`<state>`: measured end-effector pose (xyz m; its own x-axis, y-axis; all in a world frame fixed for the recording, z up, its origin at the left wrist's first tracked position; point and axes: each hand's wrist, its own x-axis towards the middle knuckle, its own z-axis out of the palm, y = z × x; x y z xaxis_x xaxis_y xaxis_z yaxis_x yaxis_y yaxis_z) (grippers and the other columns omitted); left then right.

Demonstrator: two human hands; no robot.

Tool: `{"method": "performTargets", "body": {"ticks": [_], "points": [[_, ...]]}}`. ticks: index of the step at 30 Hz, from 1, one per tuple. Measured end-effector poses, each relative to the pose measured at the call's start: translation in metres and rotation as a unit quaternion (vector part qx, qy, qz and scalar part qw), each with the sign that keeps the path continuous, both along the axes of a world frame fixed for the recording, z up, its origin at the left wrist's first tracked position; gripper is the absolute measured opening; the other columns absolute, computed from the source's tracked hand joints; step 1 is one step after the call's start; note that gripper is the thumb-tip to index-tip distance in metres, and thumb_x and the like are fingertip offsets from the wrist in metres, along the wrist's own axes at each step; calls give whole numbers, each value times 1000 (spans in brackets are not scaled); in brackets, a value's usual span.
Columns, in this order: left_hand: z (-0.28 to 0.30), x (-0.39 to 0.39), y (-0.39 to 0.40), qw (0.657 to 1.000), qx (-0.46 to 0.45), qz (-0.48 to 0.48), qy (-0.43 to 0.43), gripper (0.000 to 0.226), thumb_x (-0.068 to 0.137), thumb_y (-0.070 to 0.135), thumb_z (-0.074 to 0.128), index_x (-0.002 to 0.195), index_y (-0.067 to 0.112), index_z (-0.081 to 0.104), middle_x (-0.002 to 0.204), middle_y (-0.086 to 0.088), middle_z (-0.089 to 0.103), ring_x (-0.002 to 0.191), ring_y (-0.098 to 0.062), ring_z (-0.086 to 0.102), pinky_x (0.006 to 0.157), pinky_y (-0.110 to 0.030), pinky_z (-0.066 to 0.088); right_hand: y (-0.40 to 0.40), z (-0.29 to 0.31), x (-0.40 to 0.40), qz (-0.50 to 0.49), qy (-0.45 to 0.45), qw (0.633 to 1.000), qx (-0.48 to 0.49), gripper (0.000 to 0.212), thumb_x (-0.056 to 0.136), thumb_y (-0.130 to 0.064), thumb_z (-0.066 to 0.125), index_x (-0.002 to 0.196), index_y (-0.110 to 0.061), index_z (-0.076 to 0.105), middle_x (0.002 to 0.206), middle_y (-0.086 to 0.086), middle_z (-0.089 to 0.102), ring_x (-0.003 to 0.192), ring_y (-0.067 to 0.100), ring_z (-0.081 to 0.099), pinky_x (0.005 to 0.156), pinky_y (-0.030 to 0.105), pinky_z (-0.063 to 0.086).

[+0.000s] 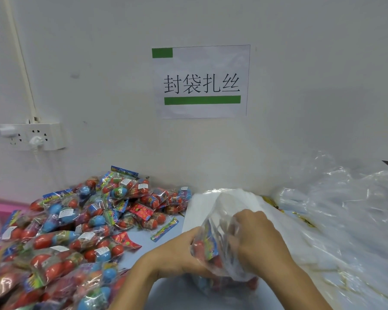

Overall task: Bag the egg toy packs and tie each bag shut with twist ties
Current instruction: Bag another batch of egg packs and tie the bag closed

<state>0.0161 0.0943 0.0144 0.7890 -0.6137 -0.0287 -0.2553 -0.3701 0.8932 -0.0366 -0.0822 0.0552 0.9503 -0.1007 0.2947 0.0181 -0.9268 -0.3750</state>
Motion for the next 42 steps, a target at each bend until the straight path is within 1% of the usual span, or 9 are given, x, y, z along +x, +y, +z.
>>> {"method": "performTargets", "body": {"ticks": [5, 9, 11, 15, 19, 22, 28, 37, 42], "points": [[0, 0, 1, 1000, -6, -6, -6, 77, 77, 14, 84, 138, 39, 45, 126, 18, 64, 116, -1, 61, 93, -20, 52, -11, 11, -6, 48, 15, 997, 56, 49, 99, -37, 51, 56, -16, 39, 54, -1, 43, 47, 16, 37, 49, 31, 33], [1, -1, 3, 1000, 9, -5, -4, 69, 78, 20, 83, 133, 42, 49, 122, 20, 65, 112, 2, 62, 90, -15, 50, -30, 22, -13, 10, -13, 1000, -15, 38, 92, -14, 49, 58, -16, 31, 61, 3, 34, 56, 23, 48, 50, 33, 28], [2, 0, 2, 1000, 7, -7, 4, 67, 79, 18, 82, 133, 40, 50, 121, 19, 66, 111, 0, 63, 89, -15, 51, -34, 23, -16, -9, -25, 998, -55, 28, 85, -10, 49, 60, -14, 38, 63, 3, 38, 57, 24, 40, 47, 31, 23], [3, -1, 2, 1000, 6, -8, 10, 68, 79, 17, 82, 134, 39, 48, 121, 18, 67, 112, -1, 63, 90, -17, 51, -30, 29, -19, -12, -73, 996, -39, 22, 92, -18, 53, 92, -22, 74, 96, -3, 72, 89, 20, 64, 70, 32, 52], [4, -1, 2, 1000, 9, -5, 3, 67, 79, 18, 82, 133, 41, 49, 121, 18, 67, 113, -2, 63, 91, -16, 51, -31, 27, -16, -22, -86, 995, -43, 28, 93, -35, 56, 87, -14, 73, 80, 0, 71, 76, 19, 66, 69, 36, 57], [3, -2, 1, 1000, 12, -5, -2, 68, 79, 17, 82, 132, 43, 48, 120, 21, 66, 111, 1, 63, 88, -14, 51, -29, 21, -17, -23, -8, 998, -64, 40, 90, -62, 54, 95, -24, 65, 90, -8, 65, 88, 19, 62, 71, 31, 49], [4, -2, 0, 999, 28, -2, -14, 68, 79, 21, 83, 134, 41, 48, 123, 20, 64, 113, 2, 60, 89, -11, 49, -26, 13, -9, -43, 25, 997, -60, 20, 79, -16, 54, 62, -16, 45, 62, 1, 43, 56, 21, 42, 46, 28, 27], [8, -5, -1, 999, 31, -2, -19, 57, 78, 19, 82, 126, 35, 54, 114, 19, 68, 104, 2, 64, 84, -13, 50, -30, 13, 0, 5, -50, 997, 65, 32, 89, -21, 53, 66, -5, 68, 61, 9, 64, 60, 27, 58, 58, 42, 51], [8, -2, 11, 1000, 21, 20, -13, 87, 58, 32, 92, 130, 48, 45, 134, 18, 57, 129, -6, 50, 111, -37, 43, -45, 22, -1, 39, -213, 955, 204, 22, 90, -13, 60, 79, -22, 77, 69, -19, 71, 67, -3, 64, 60, 6, 45]]}}
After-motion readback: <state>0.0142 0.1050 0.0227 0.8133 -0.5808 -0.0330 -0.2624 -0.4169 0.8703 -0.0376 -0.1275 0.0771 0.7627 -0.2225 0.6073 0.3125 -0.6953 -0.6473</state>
